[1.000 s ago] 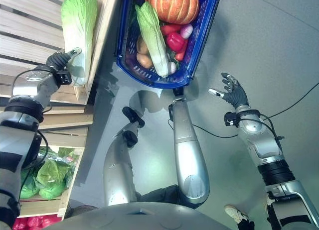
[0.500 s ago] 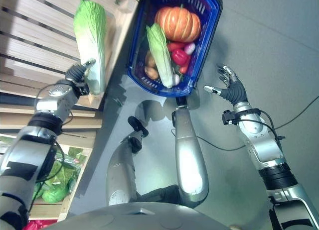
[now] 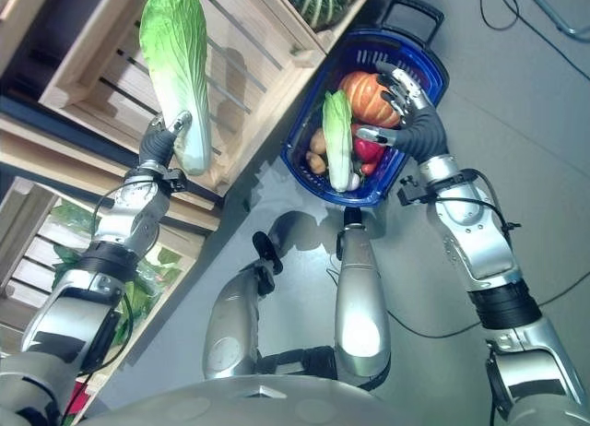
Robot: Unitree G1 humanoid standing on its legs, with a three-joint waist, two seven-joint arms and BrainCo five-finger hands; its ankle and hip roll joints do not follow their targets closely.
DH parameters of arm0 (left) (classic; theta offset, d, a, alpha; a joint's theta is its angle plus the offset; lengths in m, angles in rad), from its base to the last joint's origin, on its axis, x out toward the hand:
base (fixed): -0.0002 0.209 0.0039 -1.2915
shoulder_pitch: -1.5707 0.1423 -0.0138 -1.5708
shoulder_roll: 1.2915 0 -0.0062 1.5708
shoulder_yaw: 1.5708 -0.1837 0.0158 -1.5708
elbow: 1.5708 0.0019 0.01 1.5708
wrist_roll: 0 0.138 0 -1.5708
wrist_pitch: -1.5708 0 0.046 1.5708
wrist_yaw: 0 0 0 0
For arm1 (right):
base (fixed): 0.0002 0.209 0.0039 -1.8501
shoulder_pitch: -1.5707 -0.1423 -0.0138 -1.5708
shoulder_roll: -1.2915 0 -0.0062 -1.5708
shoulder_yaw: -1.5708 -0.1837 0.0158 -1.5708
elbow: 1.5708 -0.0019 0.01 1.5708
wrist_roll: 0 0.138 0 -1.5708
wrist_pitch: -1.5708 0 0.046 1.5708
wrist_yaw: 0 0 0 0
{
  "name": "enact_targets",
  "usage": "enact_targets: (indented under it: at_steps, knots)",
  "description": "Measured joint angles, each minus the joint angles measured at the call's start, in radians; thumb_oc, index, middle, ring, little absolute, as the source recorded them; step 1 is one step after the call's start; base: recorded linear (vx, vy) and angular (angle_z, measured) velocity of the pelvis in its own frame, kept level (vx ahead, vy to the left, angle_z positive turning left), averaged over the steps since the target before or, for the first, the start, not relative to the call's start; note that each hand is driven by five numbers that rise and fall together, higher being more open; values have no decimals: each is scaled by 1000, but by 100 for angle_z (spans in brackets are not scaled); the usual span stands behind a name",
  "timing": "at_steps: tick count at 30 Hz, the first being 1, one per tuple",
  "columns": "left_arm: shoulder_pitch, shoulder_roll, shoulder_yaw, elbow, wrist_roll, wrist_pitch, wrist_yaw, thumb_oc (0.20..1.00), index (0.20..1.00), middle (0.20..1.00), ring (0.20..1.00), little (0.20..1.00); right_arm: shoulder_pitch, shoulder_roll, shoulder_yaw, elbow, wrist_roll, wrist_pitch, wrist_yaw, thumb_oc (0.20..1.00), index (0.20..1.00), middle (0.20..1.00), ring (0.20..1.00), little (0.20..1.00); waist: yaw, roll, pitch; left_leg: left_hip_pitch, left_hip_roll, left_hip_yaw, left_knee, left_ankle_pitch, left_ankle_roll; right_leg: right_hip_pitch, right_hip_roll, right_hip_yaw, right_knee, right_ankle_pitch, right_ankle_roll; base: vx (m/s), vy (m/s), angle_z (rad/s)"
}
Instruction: Pick up fruits and vegetables into the basket
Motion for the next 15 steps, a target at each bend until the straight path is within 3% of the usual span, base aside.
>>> enact_targets:
  at_steps: [6,15]
  knots:
    - [10,2,-3,-81,130,-9,29,200,200,200,200,200,-29,83,32,-1,148,66,-42,1000,1000,1000,1000,1000,55,0,0,46,-1,-24,-5,3,5,82,-9,-34,-23,-3,5,42,-75,16]
    - [25,11,-70,-250,370,-40,67,200,200,200,200,200,-88,156,93,15,271,66,-117,1000,1000,1000,1000,1000,109,-4,-7,127,5,-50,-36,8,3,206,-4,-83,-79,-3,6,75,-89,14]
